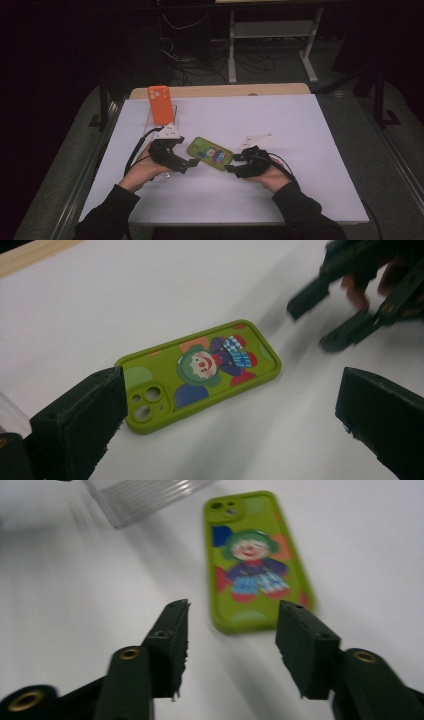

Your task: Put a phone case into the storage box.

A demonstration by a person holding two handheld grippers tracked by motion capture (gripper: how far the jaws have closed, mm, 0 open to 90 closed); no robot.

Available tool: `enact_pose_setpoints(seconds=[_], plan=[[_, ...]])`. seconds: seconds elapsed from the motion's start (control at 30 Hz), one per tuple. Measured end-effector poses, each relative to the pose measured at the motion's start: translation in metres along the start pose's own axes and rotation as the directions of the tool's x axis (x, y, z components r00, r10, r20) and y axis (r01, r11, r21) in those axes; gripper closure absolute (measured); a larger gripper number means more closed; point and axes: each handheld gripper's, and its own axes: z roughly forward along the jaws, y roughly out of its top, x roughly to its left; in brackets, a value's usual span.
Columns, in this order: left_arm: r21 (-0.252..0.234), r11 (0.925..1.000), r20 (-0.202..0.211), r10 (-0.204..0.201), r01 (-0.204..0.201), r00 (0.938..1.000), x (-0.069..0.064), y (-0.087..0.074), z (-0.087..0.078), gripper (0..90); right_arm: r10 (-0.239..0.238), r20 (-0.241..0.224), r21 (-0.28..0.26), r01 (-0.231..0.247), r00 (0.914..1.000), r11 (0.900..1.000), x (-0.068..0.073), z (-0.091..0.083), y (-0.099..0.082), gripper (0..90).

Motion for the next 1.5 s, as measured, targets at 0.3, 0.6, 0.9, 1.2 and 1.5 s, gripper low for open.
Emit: enact_pose_setpoints(seconds=[0.3, 0.6, 0.9, 1.2, 1.5], plan=[[-0.016, 0.9998, 0.005, -0.011, 0.011, 0.9999, 0.001, 0.000, -0.001, 0.0, 0.013, 0.056, -0.018, -0.012, 0.9984, 0.9998, -0.021, -0.040, -0.037, 12.4], [-0.021, 0.9996, 0.006, -0.020, 0.020, 0.9998, 0.001, 0.000, -0.002, 0.0, 0.036, 0.058, 0.010, -0.037, 0.9977, 0.9993, -0.026, -0.049, -0.060, 0.0], [-0.023, 0.9995, 0.009, -0.022, 0.022, 0.9997, 0.002, 0.000, -0.002, 0.0, 0.007, 0.058, -0.018, -0.006, 0.9983, 0.9998, -0.028, -0.055, -0.049, 0.0], [-0.025, 0.9995, 0.008, -0.020, 0.021, 0.9998, 0.002, 0.000, -0.002, 0.0, 0.003, 0.021, 0.047, -0.004, 0.9998, 0.9989, -0.029, -0.047, -0.021, 0.0], [-0.031, 0.9994, 0.007, -0.018, 0.019, 0.9998, 0.003, 0.000, -0.003, 0.0, -0.048, 0.003, 0.066, 0.047, 0.9989, 0.9967, -0.027, -0.024, 0.013, 0.0]])
